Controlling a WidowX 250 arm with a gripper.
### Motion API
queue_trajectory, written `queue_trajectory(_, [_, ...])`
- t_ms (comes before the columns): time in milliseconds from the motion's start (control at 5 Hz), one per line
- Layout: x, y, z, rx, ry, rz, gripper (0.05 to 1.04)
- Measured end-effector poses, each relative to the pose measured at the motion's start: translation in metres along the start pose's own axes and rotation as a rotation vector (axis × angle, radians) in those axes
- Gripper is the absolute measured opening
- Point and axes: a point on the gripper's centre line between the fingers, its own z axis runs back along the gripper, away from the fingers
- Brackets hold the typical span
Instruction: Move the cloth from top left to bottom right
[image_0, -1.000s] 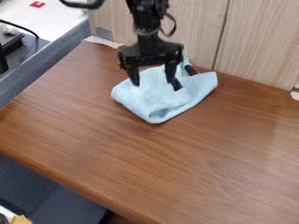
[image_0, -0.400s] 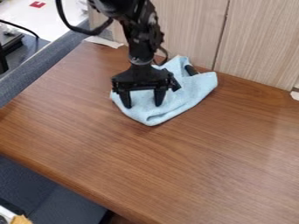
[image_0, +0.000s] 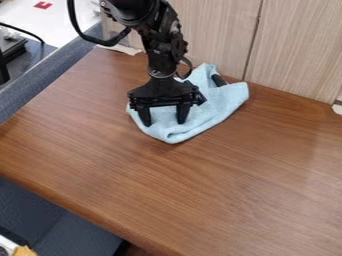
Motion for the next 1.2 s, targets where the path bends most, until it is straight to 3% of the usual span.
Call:
queue_trajectory(400, [-0.029,-0.011,0.008,-0.031,0.034,-0.036,1.0])
queue_trajectory(1200, [-0.097,-0.016,0.026,-0.033,0.139,-0.129,1.001])
